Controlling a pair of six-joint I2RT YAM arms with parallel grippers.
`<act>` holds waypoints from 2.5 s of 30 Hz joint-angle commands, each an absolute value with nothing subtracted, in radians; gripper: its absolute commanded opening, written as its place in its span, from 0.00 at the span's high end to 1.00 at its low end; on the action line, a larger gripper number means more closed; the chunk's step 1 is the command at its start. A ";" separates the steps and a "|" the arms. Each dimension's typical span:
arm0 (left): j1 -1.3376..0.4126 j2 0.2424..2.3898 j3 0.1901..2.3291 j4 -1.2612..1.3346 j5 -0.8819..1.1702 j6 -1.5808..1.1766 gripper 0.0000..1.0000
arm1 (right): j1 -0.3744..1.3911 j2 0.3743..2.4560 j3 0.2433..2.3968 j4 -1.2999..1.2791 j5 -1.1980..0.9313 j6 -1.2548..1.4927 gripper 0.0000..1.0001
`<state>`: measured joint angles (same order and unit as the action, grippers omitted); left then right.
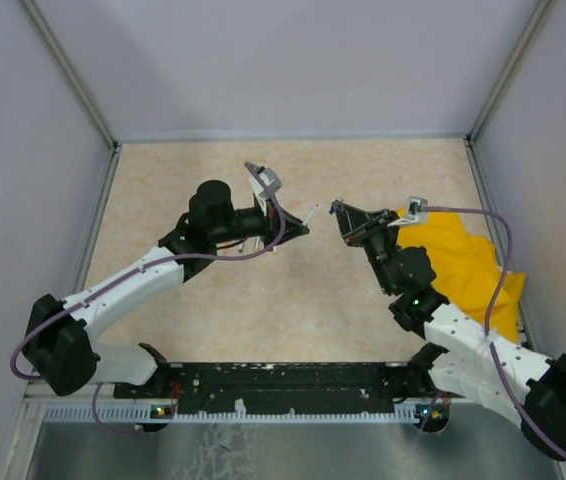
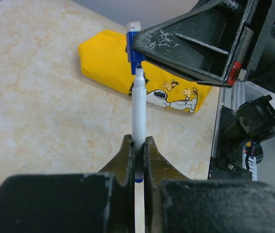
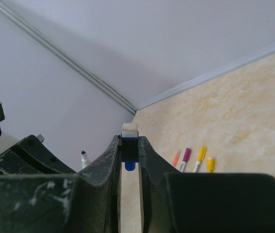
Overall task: Insert the pens into the pen caps
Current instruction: Insert the pen cap onto the pen.
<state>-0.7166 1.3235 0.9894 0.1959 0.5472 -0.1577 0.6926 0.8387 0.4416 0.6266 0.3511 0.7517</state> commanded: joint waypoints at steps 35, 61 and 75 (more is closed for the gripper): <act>-0.721 1.290 0.976 0.258 0.581 -0.149 1.00 | 0.691 0.952 0.513 0.944 0.233 0.780 1.00; -0.721 1.285 0.974 0.259 0.573 -0.150 1.00 | 0.691 0.956 0.487 0.914 0.210 0.788 1.00; -0.720 1.291 0.977 0.255 0.574 -0.150 1.00 | 0.692 0.973 0.501 0.929 0.196 0.799 1.00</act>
<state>-0.7166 1.3064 0.9791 0.2241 0.5686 -0.1574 0.6926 0.9646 0.4839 0.8776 0.2066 0.7963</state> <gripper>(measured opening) 0.037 0.128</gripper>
